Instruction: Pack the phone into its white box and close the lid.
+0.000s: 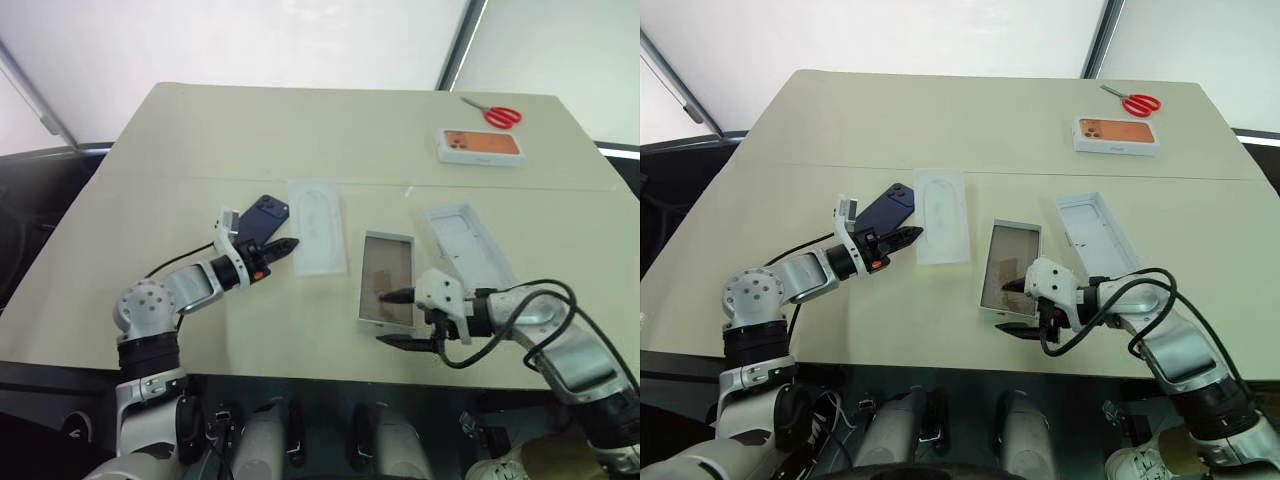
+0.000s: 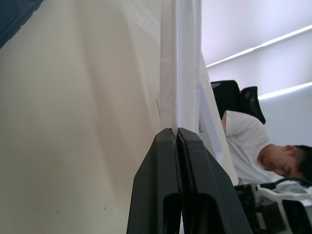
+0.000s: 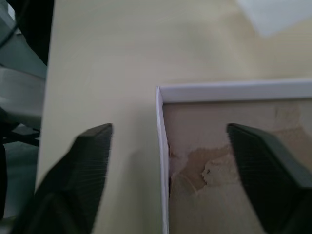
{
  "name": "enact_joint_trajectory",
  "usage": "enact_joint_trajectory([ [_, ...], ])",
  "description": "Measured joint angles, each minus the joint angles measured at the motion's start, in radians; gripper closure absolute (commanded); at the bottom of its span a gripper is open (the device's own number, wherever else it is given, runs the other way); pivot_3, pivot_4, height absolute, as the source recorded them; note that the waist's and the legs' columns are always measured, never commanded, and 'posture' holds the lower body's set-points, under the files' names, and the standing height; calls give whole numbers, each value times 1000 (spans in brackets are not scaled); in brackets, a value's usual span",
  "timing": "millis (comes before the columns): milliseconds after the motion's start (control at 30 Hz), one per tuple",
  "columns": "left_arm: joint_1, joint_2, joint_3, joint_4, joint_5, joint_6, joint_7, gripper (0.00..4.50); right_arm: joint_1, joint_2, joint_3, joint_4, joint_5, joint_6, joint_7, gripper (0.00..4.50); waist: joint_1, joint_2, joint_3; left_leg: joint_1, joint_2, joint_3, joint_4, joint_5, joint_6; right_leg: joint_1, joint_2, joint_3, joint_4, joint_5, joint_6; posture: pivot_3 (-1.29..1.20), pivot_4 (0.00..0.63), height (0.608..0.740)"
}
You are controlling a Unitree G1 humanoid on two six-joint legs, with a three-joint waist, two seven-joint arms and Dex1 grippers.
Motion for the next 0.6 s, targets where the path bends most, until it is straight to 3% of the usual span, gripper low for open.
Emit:
enact_joint_trajectory([
  [133,-12,12,6,0,-6,-3,14,4500,-19,13,7,27,-29,-48,1,4454,-1,-1,0,0,0,0,0,0,0,0,0,0,0,0,0,0,150,738],
  [333,-79,0,24,7,-25,-24,46,4500,-112,54,37,100,-89,-136,-4,4454,1,-1,0,0,0,0,0,0,0,0,1,0,0,0,0,0,150,738],
  [600,-158,-28,78,58,-96,-23,124,4500,-292,198,116,345,-233,-314,-54,4454,-11,-1,0,1,0,0,0,2,-1,0,2,0,2,0,0,0,150,738],
])
